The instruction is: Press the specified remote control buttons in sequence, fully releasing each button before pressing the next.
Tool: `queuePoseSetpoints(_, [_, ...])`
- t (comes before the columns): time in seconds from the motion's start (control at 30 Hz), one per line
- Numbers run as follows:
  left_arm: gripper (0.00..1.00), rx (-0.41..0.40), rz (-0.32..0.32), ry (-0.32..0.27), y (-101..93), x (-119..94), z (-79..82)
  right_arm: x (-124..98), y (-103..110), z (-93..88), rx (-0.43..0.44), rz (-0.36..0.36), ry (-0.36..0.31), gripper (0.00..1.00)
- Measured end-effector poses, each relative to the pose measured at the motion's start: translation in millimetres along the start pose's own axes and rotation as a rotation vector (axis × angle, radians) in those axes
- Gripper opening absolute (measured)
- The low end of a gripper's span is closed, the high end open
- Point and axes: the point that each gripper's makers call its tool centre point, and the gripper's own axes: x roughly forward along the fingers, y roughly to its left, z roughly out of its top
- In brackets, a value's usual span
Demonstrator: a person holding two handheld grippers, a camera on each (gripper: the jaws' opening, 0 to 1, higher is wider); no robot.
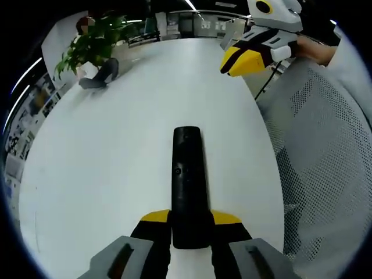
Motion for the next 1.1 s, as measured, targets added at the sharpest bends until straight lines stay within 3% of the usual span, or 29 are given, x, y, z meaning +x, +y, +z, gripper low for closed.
queuePoseSetpoints(0.5, [0.24, -0.006, -0.003, -0.023, -14.8, -0.2, 0.4, 1.2, 1.2, -2.1, -0.006, 0.006, 0.014, 0.03])
queuePoseSetpoints(1.1, [0.24, 0.028, -0.021, 0.009, -31.7, 0.1, 0.4, 2.2, 3.4, -4.6, -0.006, 0.019, 0.026, 0.02])
